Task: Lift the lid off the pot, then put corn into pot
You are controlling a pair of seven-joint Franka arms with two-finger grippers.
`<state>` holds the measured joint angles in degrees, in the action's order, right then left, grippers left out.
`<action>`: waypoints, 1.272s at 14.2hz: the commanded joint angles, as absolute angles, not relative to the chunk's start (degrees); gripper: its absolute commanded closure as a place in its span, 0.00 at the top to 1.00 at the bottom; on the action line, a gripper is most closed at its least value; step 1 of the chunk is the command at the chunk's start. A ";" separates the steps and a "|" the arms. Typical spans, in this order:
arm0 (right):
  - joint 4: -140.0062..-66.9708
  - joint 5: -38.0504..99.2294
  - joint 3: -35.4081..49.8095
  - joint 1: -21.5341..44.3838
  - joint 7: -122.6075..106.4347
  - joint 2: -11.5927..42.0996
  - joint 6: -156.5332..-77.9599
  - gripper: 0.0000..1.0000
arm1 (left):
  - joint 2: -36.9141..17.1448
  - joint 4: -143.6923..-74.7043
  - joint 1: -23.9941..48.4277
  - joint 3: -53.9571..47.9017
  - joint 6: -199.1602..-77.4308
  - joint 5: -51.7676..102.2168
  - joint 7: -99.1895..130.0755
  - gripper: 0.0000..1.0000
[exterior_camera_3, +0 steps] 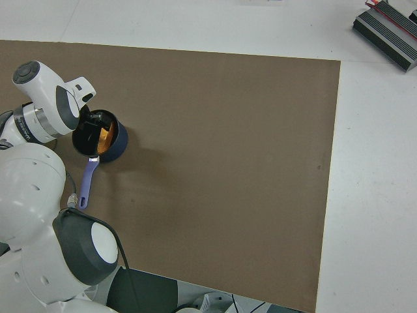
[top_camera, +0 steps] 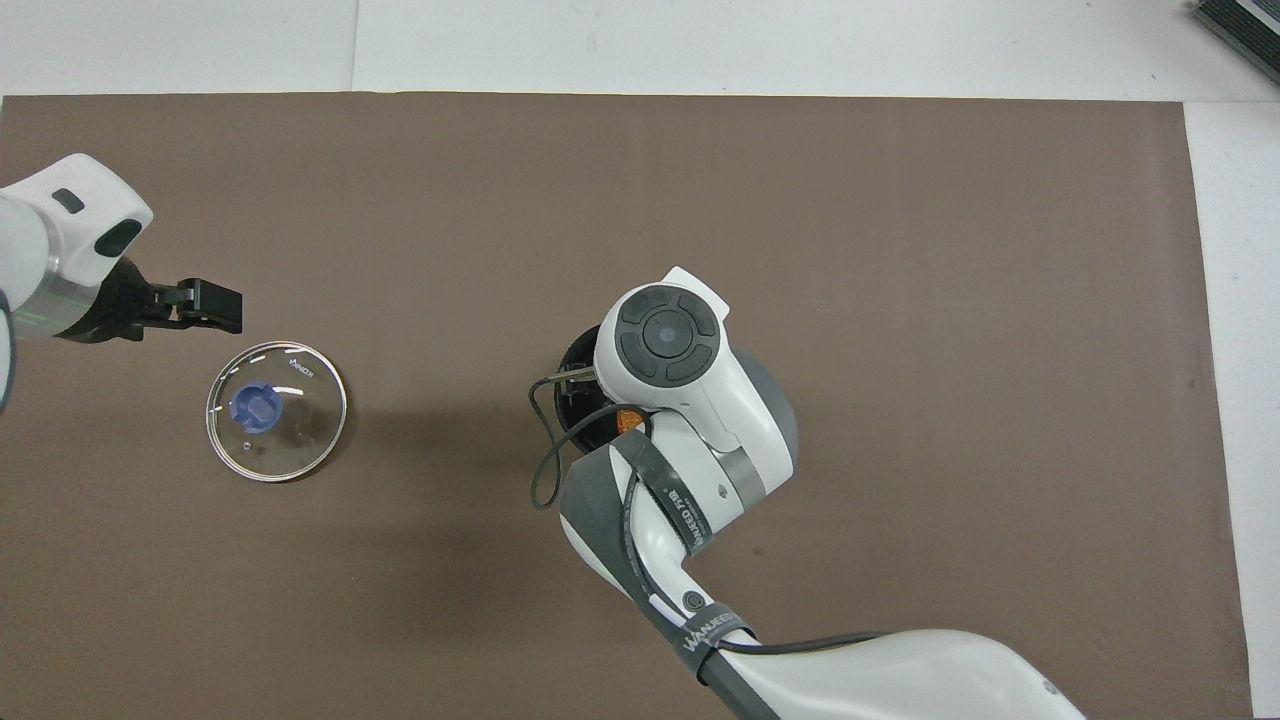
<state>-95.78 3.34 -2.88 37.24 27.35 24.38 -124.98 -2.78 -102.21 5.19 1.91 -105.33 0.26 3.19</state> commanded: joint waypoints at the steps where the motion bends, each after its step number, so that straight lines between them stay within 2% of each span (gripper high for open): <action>1: -96.24 3.25 -3.34 35.43 26.54 21.28 -124.90 1.00 | -2.55 -97.49 5.45 2.46 -99.68 1.40 0.10 1.00; 8: -96.24 3.08 -3.25 23.57 20.83 9.16 -112.60 1.00 | -2.64 -87.38 5.27 2.55 -86.32 0.53 -4.83 1.00; 13: -96.24 3.08 -3.34 17.06 15.92 1.24 -101.80 1.00 | -1.93 -87.54 5.54 2.64 -85.52 1.14 -5.19 1.00; 18: -96.24 3.16 -3.34 9.51 8.54 -3.42 -92.84 1.00 | -1.67 -86.84 5.28 2.55 -85.00 1.67 -4.04 1.00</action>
